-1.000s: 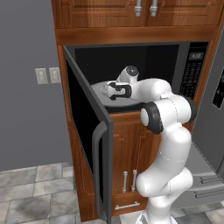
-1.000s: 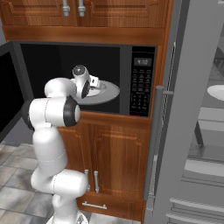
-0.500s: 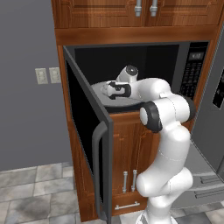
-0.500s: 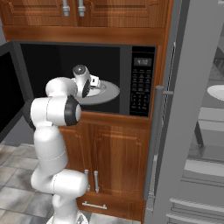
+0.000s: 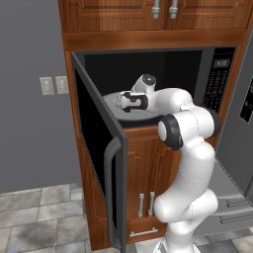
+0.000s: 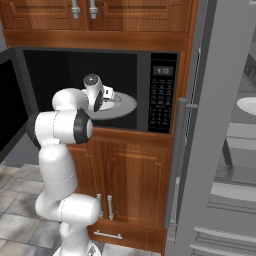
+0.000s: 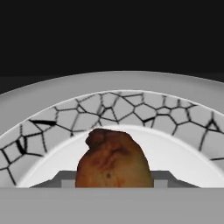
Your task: Transport the chicken drumstick from the fridge to the microwave and turn on the microwave.
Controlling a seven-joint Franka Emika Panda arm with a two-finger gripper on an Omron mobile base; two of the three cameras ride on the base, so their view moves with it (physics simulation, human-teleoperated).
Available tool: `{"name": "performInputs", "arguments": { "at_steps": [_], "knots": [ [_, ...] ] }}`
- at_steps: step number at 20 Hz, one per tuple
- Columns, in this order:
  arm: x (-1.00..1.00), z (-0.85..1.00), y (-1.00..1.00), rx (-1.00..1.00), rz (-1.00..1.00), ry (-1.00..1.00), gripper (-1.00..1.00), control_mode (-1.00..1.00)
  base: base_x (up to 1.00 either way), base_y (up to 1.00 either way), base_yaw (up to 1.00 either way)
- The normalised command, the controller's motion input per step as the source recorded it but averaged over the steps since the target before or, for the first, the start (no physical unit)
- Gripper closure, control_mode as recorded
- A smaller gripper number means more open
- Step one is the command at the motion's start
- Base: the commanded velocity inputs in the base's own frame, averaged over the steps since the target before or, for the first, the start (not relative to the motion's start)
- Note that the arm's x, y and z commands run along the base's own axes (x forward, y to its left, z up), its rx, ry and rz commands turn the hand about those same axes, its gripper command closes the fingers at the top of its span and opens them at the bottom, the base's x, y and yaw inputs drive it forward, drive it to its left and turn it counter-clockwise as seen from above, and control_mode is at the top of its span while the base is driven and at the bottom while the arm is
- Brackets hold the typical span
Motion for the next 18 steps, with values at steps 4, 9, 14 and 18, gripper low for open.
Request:
{"name": "performInputs", "arguments": {
  "at_steps": [4, 9, 14, 18],
  "knots": [
    [0.02, 0.00, 0.00, 0.00, 0.01, 0.00, -1.00, -1.00, 0.00, 0.00, 0.00],
    [0.01, 0.01, 0.00, 0.00, 0.00, 0.00, -1.00, -1.00, 0.00, 0.00, 0.00],
    [-0.15, 0.03, 0.00, 0.00, 0.00, -0.01, -1.00, -1.00, 0.00, 0.00, 0.00],
    [-0.26, 0.07, 0.00, 0.00, 0.00, -0.07, -1.00, -1.00, 0.00, 0.00, 0.00]
  ]
}}
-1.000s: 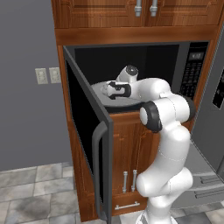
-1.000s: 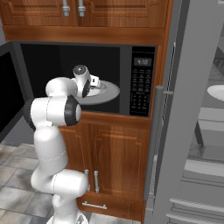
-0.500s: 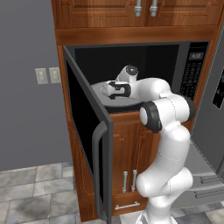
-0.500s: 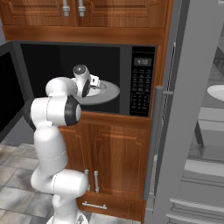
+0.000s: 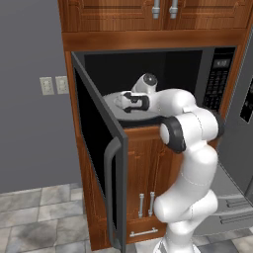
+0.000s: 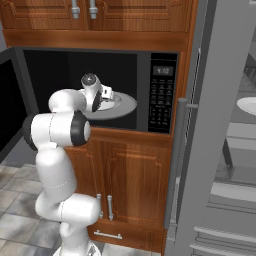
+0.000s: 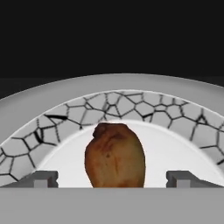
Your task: Transport the chicken drumstick from the fridge to the microwave and turn on the microwave.
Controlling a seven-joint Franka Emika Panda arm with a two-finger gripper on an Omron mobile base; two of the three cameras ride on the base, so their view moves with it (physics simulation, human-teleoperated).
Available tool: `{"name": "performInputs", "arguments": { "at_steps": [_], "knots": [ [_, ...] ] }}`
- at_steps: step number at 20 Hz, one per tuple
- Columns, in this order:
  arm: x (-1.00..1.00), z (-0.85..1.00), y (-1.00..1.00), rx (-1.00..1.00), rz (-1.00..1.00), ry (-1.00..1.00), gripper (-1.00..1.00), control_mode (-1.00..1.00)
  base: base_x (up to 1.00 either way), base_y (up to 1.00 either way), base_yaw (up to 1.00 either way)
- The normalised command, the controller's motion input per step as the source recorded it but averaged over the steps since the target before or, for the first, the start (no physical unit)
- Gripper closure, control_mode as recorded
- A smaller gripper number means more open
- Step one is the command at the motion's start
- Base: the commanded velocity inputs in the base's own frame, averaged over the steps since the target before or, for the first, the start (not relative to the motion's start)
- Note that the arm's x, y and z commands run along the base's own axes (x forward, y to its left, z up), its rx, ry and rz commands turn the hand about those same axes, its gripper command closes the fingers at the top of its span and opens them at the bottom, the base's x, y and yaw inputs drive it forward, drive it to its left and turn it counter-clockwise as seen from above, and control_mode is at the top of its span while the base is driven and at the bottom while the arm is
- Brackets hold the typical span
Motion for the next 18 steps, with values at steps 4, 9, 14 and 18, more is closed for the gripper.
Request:
{"name": "performInputs", "arguments": {
  "at_steps": [4, 9, 14, 18],
  "knots": [
    [-0.29, 0.11, 0.00, 0.00, 0.00, -0.09, -1.00, -1.00, 0.00, 0.00, 0.00],
    [-0.31, 0.21, 0.00, 0.00, 0.00, -0.06, -1.00, -1.00, 0.00, 0.00, 0.00],
    [-0.25, 0.38, 0.00, 0.00, 0.00, 0.00, -1.00, -1.00, 0.00, 0.00, 0.00],
    [-0.22, 0.52, -0.02, 0.00, 0.00, 0.01, -1.00, -1.00, 0.00, 0.00, 0.00]
  ]
}}
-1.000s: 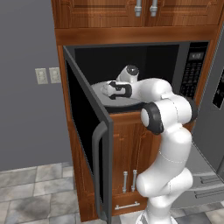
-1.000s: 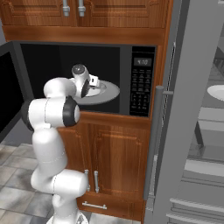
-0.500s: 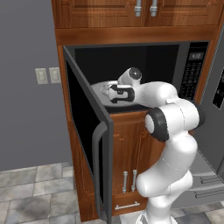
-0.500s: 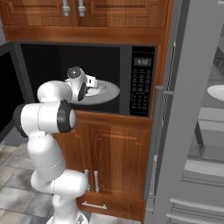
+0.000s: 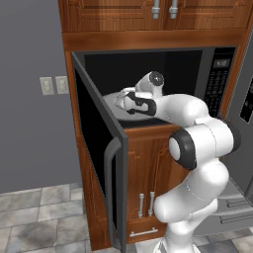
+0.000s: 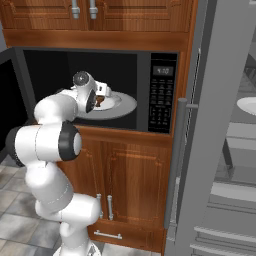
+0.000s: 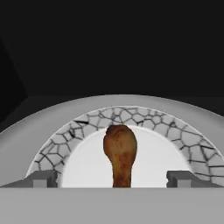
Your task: Transport the chicken drumstick from the fridge to the microwave and turn on the microwave.
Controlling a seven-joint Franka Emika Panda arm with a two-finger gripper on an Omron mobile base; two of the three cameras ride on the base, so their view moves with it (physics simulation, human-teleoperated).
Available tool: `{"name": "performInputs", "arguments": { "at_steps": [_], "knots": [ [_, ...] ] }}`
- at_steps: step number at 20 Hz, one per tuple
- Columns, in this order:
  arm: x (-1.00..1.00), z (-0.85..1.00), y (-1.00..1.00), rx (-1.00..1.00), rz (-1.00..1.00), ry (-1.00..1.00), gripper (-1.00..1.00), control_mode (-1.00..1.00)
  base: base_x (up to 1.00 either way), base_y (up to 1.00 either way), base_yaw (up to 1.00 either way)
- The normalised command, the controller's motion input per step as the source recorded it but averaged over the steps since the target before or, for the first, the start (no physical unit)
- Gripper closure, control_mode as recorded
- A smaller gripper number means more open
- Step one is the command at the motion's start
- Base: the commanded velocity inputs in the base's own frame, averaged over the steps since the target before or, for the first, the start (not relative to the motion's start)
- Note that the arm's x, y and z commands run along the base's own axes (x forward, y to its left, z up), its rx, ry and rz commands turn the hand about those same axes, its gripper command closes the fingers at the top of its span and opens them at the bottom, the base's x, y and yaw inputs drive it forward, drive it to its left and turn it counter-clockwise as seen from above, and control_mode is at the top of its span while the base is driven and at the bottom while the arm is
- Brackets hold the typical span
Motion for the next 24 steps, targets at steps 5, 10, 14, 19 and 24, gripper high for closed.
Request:
{"name": "performInputs", "arguments": {
  "at_steps": [5, 10, 14, 19, 24],
  "knots": [
    [-0.42, 0.36, -0.06, 0.00, 0.00, 0.05, -1.00, -1.00, 0.00, 0.00, 0.00],
    [-0.68, 0.08, -0.14, -0.03, 0.00, -0.01, -1.00, -1.00, 0.00, 0.00, 0.00],
    [-0.78, 0.00, -0.11, -0.05, 0.00, -0.07, -1.00, -1.00, 0.00, 0.00, 0.00],
    [-0.76, 0.04, -0.10, -0.02, 0.00, -0.10, -1.00, -1.00, 0.00, 0.00, 0.00],
    [-0.62, 0.28, -0.12, 0.00, 0.00, 0.00, -1.00, -1.00, 0.00, 0.00, 0.00]
  ]
}}
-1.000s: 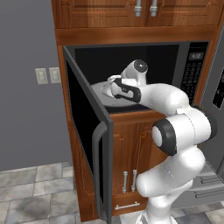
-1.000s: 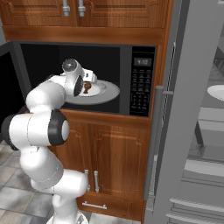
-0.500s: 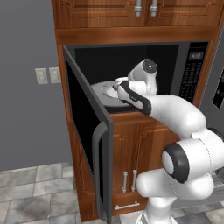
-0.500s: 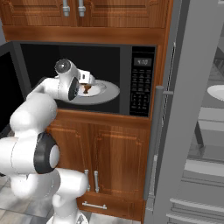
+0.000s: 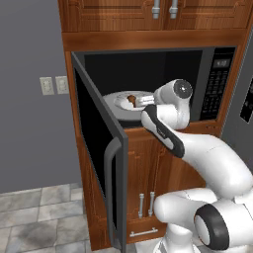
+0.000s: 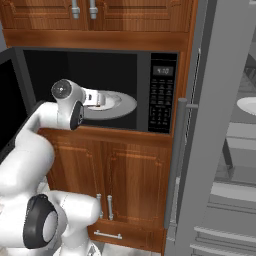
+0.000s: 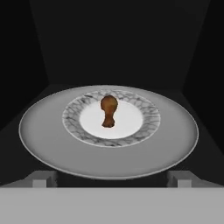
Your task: Transport the chicken drumstick from the fridge to the microwave and turn on the microwave.
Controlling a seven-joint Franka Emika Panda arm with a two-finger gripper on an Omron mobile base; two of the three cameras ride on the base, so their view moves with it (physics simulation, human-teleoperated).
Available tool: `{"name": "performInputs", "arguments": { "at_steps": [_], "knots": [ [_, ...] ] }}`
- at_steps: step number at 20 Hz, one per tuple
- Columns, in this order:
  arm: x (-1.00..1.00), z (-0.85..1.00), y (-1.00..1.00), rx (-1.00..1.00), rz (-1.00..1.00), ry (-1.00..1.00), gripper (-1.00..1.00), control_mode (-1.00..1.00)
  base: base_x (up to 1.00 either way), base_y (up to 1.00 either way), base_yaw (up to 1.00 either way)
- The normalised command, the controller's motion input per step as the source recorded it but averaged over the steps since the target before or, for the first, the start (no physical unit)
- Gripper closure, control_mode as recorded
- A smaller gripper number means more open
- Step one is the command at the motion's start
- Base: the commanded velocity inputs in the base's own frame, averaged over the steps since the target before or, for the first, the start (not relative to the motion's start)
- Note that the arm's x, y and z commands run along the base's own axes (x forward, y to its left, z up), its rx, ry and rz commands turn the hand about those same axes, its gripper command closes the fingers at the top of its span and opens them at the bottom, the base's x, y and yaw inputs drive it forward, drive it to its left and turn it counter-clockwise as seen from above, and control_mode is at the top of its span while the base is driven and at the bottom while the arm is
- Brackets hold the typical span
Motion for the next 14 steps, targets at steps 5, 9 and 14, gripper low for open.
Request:
{"name": "performInputs", "arguments": {
  "at_steps": [5, 9, 14],
  "knots": [
    [-0.59, 0.35, -0.11, 0.05, 0.00, 0.02, -1.00, -1.00, 0.00, 0.00, 0.00],
    [-0.62, 0.36, -0.09, 0.08, 0.00, 0.05, -1.00, -1.00, 0.00, 0.00, 0.00],
    [-0.69, 0.28, -0.04, 0.05, 0.00, 0.02, -1.00, -1.00, 0.00, 0.00, 0.00]
  ]
}}
